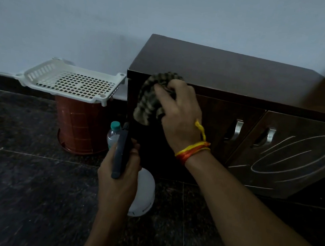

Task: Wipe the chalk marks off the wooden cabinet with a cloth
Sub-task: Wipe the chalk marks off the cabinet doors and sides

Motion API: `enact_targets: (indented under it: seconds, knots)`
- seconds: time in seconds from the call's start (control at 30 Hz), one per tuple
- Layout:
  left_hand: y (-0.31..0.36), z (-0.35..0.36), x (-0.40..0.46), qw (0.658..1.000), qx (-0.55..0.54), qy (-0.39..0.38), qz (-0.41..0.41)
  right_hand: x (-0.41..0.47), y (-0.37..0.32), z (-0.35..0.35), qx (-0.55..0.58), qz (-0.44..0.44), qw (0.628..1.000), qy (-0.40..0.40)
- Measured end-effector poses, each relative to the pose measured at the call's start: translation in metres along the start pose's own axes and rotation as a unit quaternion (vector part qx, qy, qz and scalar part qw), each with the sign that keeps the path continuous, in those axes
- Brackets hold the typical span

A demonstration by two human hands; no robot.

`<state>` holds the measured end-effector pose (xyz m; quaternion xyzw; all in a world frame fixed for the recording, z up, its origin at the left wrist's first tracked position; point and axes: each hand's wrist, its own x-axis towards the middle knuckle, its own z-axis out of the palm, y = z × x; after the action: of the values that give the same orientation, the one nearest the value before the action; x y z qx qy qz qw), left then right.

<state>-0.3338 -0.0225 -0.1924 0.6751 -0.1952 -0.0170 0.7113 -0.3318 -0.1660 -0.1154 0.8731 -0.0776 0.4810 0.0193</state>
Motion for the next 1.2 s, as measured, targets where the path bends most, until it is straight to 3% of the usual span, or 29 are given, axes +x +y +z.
enact_targets:
  seconds: [0.23, 0.47, 0.93, 1.2]
  knots:
    - [0.007, 0.01, -0.008, 1.0, -0.009, -0.025, -0.004, -0.012, 0.015, -0.016, -0.016, 0.07, 0.997, 0.004]
    - [0.013, 0.015, -0.004, 0.999, -0.005, -0.032, 0.005, -0.003, 0.003, -0.002, 0.0, 0.013, 1.0, -0.006]
    - [0.011, 0.063, -0.029, 0.994, 0.026, -0.108, 0.01, -0.055, 0.084, -0.074, -0.04, 0.248, 0.967, 0.048]
    - [0.016, 0.085, -0.04, 0.992, 0.01, -0.122, 0.01, -0.06, 0.106, -0.088, 0.0, 0.3, 0.949, 0.095]
